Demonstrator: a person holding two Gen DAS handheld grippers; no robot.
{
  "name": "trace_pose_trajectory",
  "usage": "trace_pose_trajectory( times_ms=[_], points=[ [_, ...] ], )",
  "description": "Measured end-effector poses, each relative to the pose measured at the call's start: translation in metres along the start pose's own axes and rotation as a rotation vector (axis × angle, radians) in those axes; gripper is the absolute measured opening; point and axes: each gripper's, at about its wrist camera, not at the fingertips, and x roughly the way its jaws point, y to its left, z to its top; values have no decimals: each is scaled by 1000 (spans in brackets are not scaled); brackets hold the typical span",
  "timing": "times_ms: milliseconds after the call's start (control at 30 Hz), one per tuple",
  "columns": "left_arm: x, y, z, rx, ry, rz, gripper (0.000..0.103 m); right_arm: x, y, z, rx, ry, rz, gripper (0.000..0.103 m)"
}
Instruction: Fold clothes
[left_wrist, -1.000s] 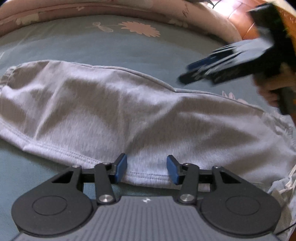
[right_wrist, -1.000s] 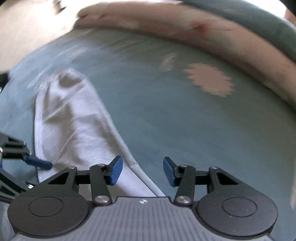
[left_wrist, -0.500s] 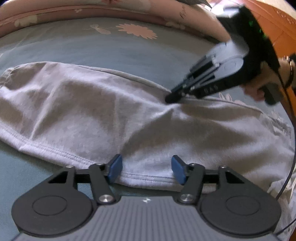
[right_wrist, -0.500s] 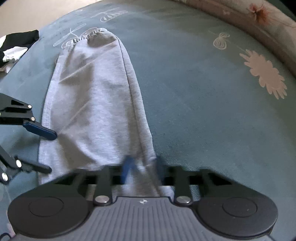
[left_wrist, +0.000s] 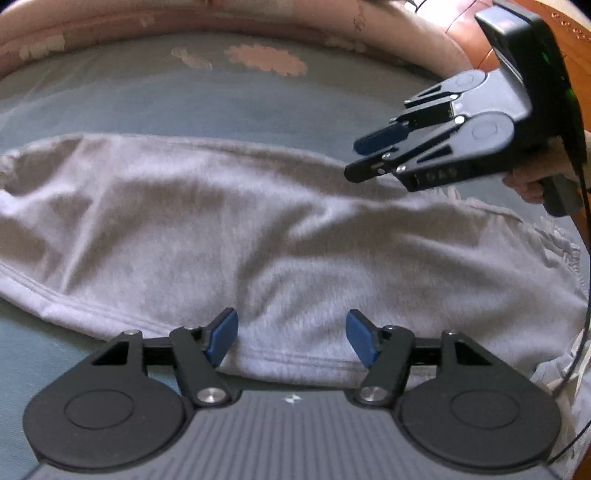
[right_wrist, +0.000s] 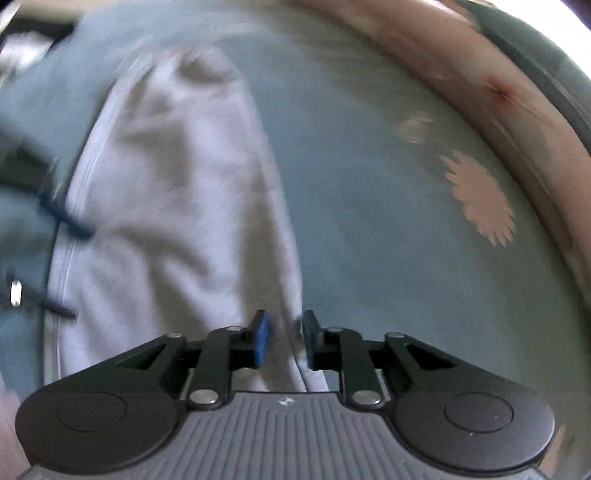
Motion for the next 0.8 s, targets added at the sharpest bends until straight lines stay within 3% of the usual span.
trace_pose_trajectory(
  times_ms=[33,67,100,300,400,467,533,800],
  points=[
    [1,1,1,-4,0,18,65,-3,-7,-1,38,-14,-2,46],
    [2,2,1,-9,1,36,64,-5,-13,-2,64,-23,-7,48],
    [6,6,1,-30,31,50,60,-4,-18,-2,75,-19,-23,48],
    [-10,9,-5,-102,8,62,52,-8,-28,-10,117,-20,-22,48],
    [-11,3,-1,-74,-39,29,52,-7,-24,-8,87,-36,9,48],
    [-2,-2,2,-27,-30,30,52,-3,-24,-6,71,-32,22,48],
    [16,-4,3,-4,33,49,52,5,-34,-6,110,-26,90,48],
    [15,-5,-6,43,10,55,53,44,-67,-15,307,40,453,56]
  ],
)
